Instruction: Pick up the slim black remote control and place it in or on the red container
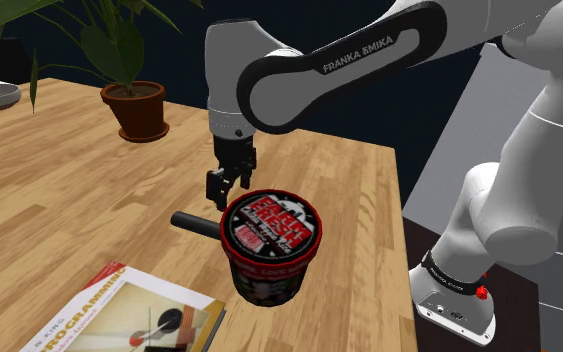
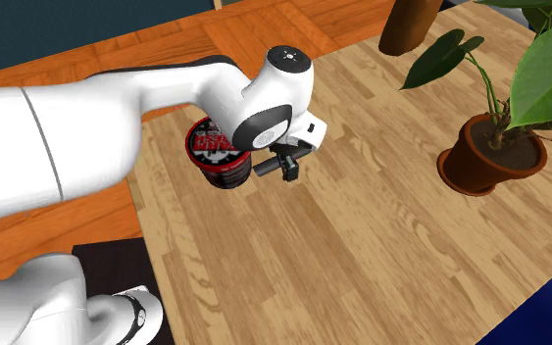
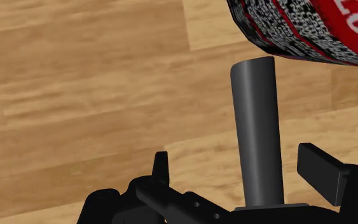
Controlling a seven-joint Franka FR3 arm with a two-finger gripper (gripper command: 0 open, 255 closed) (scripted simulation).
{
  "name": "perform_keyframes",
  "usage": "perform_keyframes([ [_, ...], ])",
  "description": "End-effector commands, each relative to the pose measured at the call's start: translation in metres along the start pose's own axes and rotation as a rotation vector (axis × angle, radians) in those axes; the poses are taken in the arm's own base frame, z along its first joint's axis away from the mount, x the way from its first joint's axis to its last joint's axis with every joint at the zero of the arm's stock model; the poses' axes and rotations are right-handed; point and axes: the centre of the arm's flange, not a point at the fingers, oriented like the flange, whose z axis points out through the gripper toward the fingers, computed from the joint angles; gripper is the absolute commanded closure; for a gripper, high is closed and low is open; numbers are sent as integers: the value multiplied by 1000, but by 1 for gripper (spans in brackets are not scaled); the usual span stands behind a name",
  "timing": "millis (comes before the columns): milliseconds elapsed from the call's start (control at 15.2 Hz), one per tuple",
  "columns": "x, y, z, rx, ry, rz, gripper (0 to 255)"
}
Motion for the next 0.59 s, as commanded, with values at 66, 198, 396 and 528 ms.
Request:
perform_keyframes([
  [66,12,-34,18,13,-9,-38,0],
  [198,14,-41,27,15,-11,-46,0],
  [396,14,-41,43,15,-11,-46,0],
  [528,14,-42,53,15,-11,-46,0],
])
